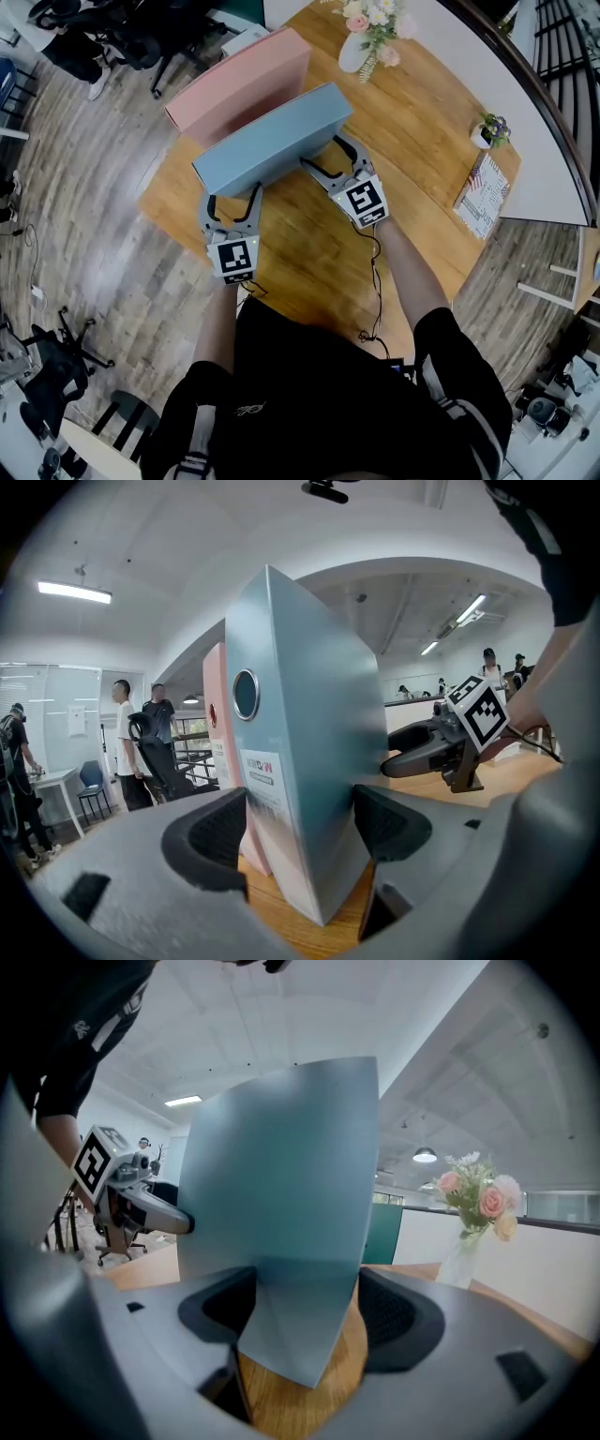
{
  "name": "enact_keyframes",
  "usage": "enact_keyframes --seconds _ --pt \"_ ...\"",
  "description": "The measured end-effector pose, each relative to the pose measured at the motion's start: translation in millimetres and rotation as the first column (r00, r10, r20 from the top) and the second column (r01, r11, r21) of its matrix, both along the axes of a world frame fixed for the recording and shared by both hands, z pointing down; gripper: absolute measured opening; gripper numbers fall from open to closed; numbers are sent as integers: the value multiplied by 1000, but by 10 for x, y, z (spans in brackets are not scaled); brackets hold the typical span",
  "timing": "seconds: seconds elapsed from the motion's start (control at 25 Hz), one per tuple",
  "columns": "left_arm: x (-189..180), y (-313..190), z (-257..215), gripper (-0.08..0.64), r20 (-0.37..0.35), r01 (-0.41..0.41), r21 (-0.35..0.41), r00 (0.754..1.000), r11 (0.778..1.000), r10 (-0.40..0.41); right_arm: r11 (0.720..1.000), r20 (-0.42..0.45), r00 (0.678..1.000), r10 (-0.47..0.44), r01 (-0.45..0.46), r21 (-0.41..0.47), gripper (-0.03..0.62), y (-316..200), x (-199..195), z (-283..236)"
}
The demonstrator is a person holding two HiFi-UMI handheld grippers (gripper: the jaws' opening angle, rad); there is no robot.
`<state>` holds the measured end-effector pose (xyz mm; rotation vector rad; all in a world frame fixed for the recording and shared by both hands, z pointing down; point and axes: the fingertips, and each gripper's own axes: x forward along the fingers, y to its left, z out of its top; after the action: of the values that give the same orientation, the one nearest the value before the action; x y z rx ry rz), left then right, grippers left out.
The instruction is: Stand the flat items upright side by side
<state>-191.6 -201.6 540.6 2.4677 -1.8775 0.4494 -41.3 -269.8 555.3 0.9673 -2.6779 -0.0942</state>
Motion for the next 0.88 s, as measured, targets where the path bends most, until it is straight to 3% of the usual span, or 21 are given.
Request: enact_keyframes --seconds 0.88 --pt "-79 -265 6 376 51 70 -14 996 997 -69 999 -29 999 -30 30 11 344 -306 -107 -17"
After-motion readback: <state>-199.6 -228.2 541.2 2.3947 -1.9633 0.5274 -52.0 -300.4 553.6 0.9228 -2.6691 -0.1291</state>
